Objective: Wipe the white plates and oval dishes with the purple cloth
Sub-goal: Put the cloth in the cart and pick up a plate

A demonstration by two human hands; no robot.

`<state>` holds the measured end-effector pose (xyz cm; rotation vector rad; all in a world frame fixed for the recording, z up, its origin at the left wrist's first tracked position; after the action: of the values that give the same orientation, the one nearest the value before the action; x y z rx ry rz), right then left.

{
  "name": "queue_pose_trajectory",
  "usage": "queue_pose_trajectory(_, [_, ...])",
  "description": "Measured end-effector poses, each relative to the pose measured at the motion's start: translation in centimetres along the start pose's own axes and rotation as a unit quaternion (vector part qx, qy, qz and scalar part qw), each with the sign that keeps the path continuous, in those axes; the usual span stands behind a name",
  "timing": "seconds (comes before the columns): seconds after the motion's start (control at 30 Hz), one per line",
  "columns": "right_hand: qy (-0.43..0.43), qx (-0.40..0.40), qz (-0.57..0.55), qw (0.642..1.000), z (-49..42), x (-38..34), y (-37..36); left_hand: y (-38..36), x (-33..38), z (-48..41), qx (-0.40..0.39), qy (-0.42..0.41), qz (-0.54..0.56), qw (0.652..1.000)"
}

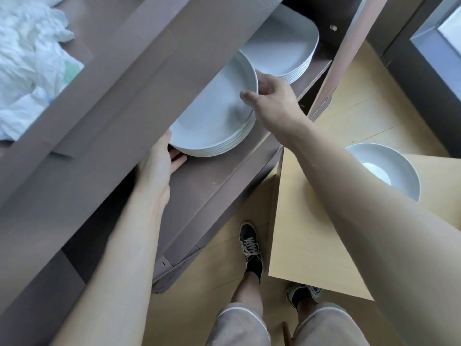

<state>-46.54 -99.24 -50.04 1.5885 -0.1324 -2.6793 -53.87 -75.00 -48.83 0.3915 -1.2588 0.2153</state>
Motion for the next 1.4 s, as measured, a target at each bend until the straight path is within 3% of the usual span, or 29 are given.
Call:
queue_pose_trajectory(0.17, [-0.033, 0.085, -0.002, 0.996, 2.2, 3.6, 5.1, 2.0, 1.0, 4.2, 0.087, -0.110, -0.098, 0.985])
queue_pose_trajectory(0.27, [-0.034, 0.116, 0.012, 0.993, 4.2, 6.4, 9.5, -1.4, 0.2, 8.3, 0.001, -0.164, -0.104, 0.981])
queue_pose_trajectory(0.37, [-0.057, 0.153, 0.073, 0.984, 5.6, 10.5, 15.0, -7.7, -3.9, 12.6, -0.135, -0.116, -0.106, 0.978])
queue_pose_trajectory(0.47, [-0.112, 0.213, 0.187, 0.952, 6.5, 16.0, 20.8, -13.9, -10.2, 15.6, -0.238, -0.015, -0.154, 0.959])
queue_pose_trajectory(0.63, [-0.228, 0.274, 0.249, 0.901, 7.2, 23.9, 29.1, -23.0, -19.9, 18.2, -0.337, 0.134, -0.226, 0.904])
queue_pose_trajectory(0.8, [-0.281, 0.211, 0.139, 0.926, 6.7, 29.5, 31.5, -26.5, -25.2, 19.0, -0.289, 0.239, -0.175, 0.910])
queue_pose_trajectory(1.0, [-0.285, 0.096, -0.031, 0.953, 6.1, 32.9, 29.6, -27.3, -26.8, 17.9, -0.263, 0.220, -0.160, 0.926])
queue_pose_trajectory(1.2, [-0.273, 0.082, -0.051, 0.957, 6.5, 32.4, 29.3, -26.5, -25.3, 18.9, -0.247, 0.230, -0.111, 0.935])
queue_pose_trajectory(1.4, [-0.250, 0.056, -0.028, 0.966, 10.5, 29.0, 26.6, -21.1, -22.2, 21.5, -0.197, 0.217, -0.065, 0.954])
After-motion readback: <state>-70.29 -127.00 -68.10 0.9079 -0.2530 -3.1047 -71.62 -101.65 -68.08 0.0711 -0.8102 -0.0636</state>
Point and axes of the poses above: each hand's wrist, its own z-axis away from the middle knuckle, its own y-axis out of the back of the hand, x = y × z, the point moved 10 cm from there along -z, towards the middle knuckle, and after that the axes turned 13 degrees about -y, right-handed, at the moved point
